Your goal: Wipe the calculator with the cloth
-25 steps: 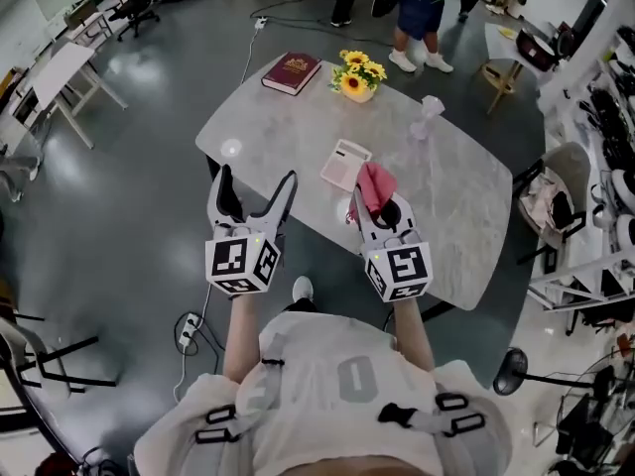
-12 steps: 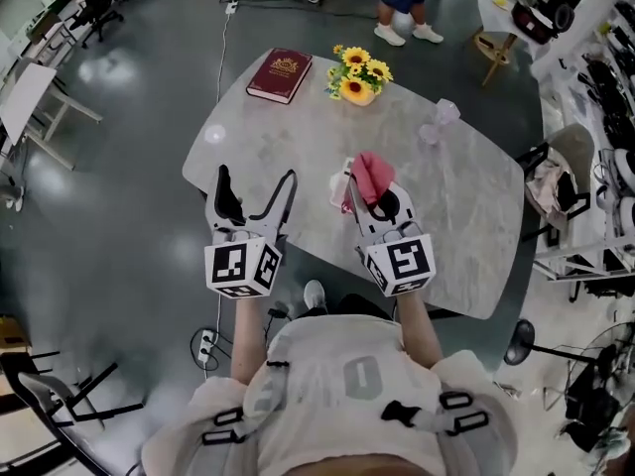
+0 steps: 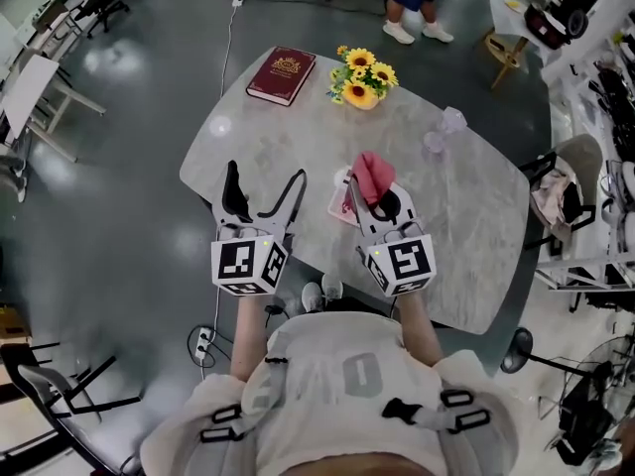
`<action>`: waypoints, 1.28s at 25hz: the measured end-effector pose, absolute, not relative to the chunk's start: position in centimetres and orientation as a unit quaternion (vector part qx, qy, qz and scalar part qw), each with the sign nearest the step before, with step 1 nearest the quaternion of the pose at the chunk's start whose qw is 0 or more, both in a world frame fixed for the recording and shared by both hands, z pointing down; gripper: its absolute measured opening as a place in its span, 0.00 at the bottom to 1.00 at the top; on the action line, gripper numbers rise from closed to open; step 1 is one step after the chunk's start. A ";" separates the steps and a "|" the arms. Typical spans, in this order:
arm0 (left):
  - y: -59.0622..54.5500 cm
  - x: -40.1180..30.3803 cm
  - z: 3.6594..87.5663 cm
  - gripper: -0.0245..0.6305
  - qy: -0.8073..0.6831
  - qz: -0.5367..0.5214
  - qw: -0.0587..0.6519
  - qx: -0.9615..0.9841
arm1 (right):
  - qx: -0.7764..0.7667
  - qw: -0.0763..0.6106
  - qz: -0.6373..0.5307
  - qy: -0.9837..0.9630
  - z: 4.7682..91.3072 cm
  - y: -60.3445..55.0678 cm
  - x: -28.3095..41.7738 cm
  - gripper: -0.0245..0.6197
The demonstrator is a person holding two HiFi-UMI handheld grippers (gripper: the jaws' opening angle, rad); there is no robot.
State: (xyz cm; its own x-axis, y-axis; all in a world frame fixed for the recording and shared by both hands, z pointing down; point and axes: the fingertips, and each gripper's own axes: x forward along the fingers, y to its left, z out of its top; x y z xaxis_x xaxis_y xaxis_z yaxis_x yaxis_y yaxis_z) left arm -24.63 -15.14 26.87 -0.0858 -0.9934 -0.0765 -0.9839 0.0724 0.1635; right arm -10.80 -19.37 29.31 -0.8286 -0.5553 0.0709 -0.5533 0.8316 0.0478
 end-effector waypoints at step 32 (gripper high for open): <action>-32.6 -17.9 33.4 0.79 -0.581 -0.001 0.105 0.807 | 0.547 0.036 0.012 -0.836 31.3 -28.7 1.9 0.13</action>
